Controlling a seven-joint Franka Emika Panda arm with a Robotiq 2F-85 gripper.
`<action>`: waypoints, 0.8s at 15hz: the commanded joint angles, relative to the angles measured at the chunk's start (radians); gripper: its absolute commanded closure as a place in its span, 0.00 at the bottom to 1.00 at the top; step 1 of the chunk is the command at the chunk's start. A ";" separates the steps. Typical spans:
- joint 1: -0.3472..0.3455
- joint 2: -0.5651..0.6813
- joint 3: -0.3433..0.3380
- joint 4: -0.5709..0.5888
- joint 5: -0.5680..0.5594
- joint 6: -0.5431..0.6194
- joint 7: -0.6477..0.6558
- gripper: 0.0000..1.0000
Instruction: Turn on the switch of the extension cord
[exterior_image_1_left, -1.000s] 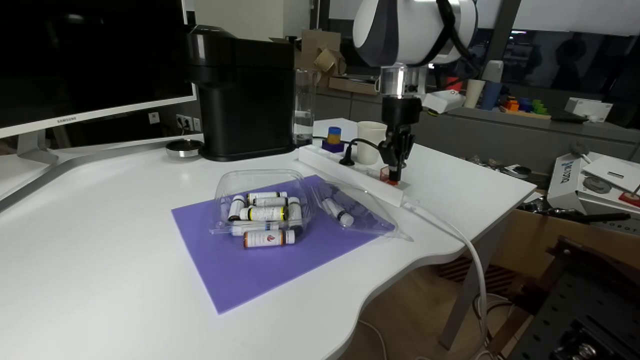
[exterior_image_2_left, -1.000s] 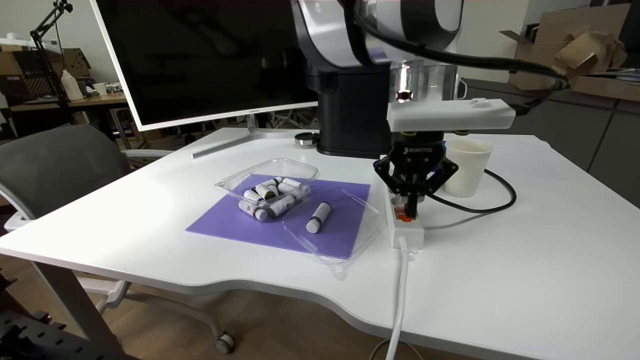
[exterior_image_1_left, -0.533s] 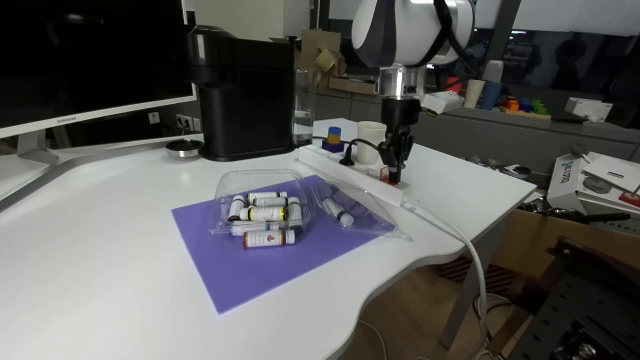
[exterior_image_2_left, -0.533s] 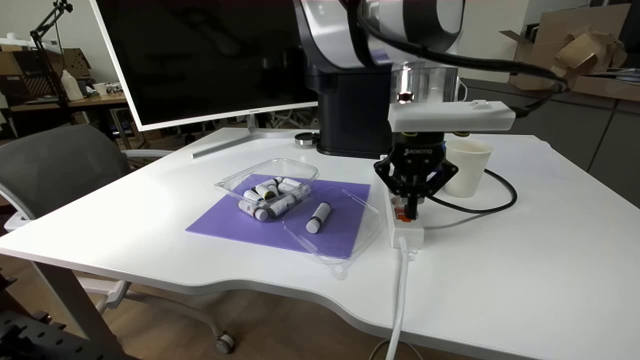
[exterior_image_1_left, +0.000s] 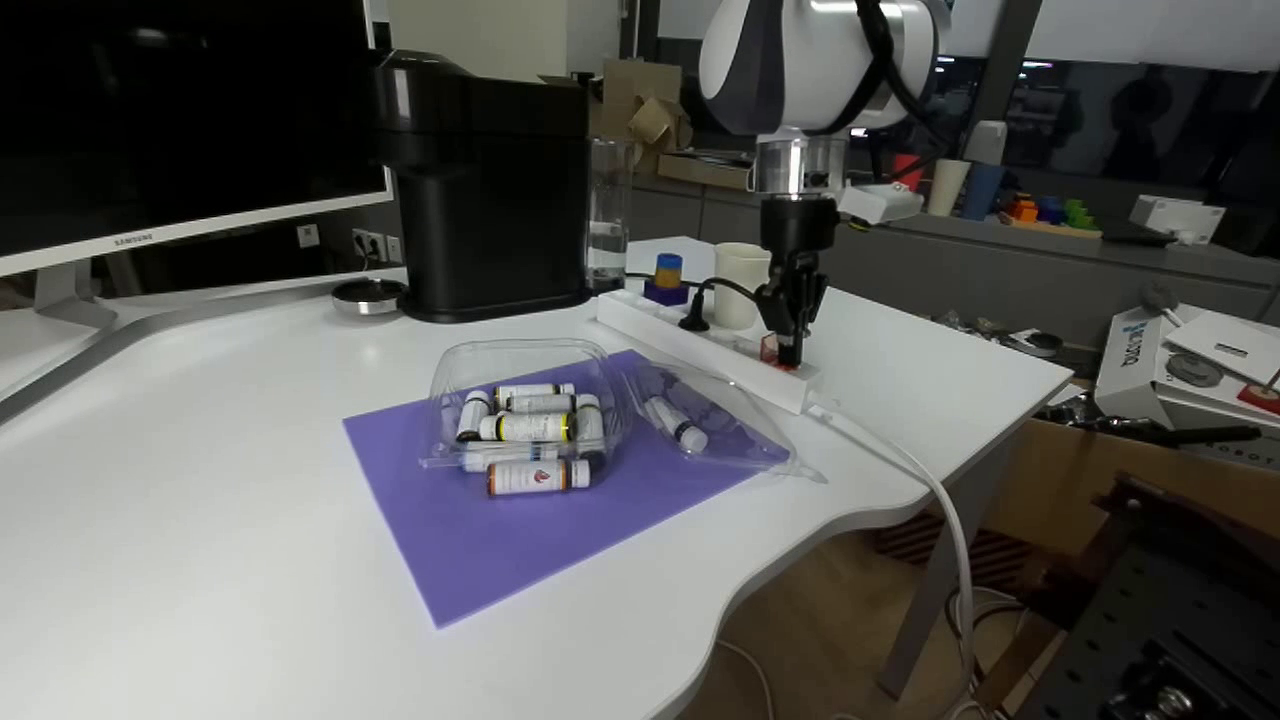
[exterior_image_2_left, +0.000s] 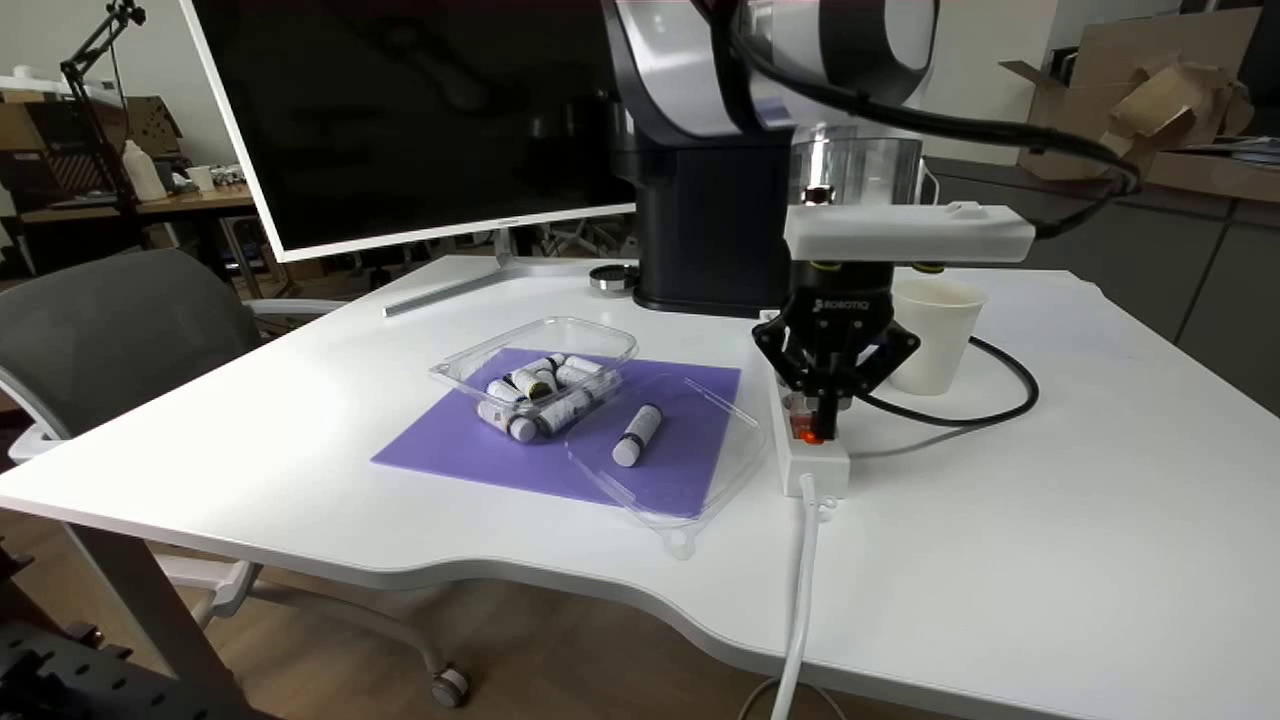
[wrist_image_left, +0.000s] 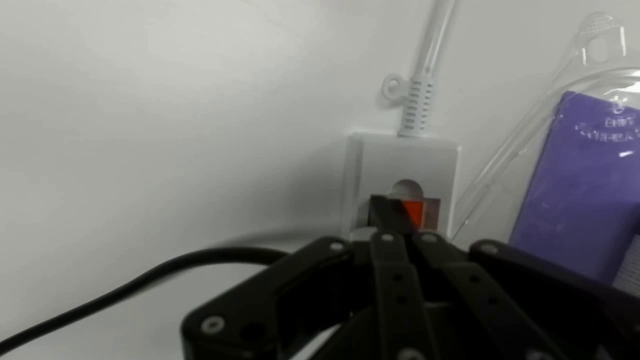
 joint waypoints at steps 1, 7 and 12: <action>-0.013 0.077 -0.001 0.063 0.015 -0.018 0.000 1.00; -0.021 0.028 0.010 0.037 0.035 -0.027 -0.022 1.00; -0.024 -0.086 0.019 -0.067 0.035 0.043 -0.064 1.00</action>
